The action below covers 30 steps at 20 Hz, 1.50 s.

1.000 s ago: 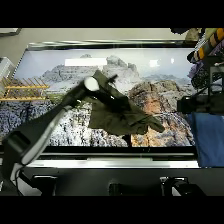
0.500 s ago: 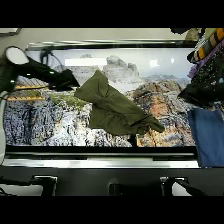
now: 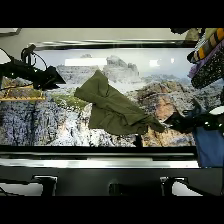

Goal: Fold the clothes and pants, and hang the long-sleeved shirts on hangers.

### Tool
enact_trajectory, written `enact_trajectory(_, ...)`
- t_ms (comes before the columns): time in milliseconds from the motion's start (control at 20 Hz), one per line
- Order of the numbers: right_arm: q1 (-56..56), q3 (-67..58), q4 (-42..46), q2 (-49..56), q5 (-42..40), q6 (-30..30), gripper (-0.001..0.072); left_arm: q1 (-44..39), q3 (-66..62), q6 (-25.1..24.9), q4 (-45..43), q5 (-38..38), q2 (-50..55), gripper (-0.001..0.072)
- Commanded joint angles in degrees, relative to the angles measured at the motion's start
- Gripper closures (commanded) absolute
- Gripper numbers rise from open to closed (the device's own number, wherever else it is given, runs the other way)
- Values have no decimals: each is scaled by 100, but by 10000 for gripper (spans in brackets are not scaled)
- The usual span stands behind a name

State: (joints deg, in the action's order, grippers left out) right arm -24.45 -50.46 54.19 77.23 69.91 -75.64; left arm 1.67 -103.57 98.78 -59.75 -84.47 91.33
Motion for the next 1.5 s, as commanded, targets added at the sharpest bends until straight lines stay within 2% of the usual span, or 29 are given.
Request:
enact_trajectory(0, 369, 498, -103, 144, -693, 101, 216, 52, 2, 0, -140, 4, 7, 232)
enact_trajectory(50, 485, 501, -105, 221, -817, 83, 216, 52, 2, -2, -192, 4, 11, 182)
enact_trajectory(150, 708, 501, -157, 358, -1047, 55, 223, 68, 13, -155, -249, 2, 17, 166)
enact_trajectory(200, 809, 501, -157, 417, -1110, -22, 261, 92, 13, -243, -271, 2, 17, 166)
enact_trajectory(250, 881, 498, -166, 433, -1126, -20, 398, 140, 15, -334, -291, 2, 17, 166)
enact_trajectory(300, 911, 494, -186, 431, -1099, -20, 596, 221, 63, -446, -289, 24, 17, 166)
enact_trajectory(350, 905, 494, -214, 409, -1045, -17, 677, 321, 162, -540, -286, 61, 17, 166)
enact_trajectory(500, 894, 494, -188, 114, -859, -7, 683, 704, 942, -846, -22, 599, 22, 167)
enact_trajectory(700, 896, 494, -195, -442, -529, -22, 683, 876, 2240, -1784, 1364, 2013, 317, 166)
enact_trajectory(850, 896, 494, -199, -699, -210, -20, 683, 708, 2286, -2243, 2341, 2415, 1016, 167)
enact_trajectory(1200, 896, 494, -262, -1005, -61, -22, 682, 251, 1692, -2044, 2402, 3320, 2015, 170)
enact_trajectory(1350, 894, 494, -260, -1082, -68, -22, 683, 107, 1325, -2013, 2396, 3449, 2286, 177)
enact_trajectory(1450, 896, 494, -264, -1108, -79, -22, 682, 72, 1165, -1770, 2396, 3434, 2448, 214)
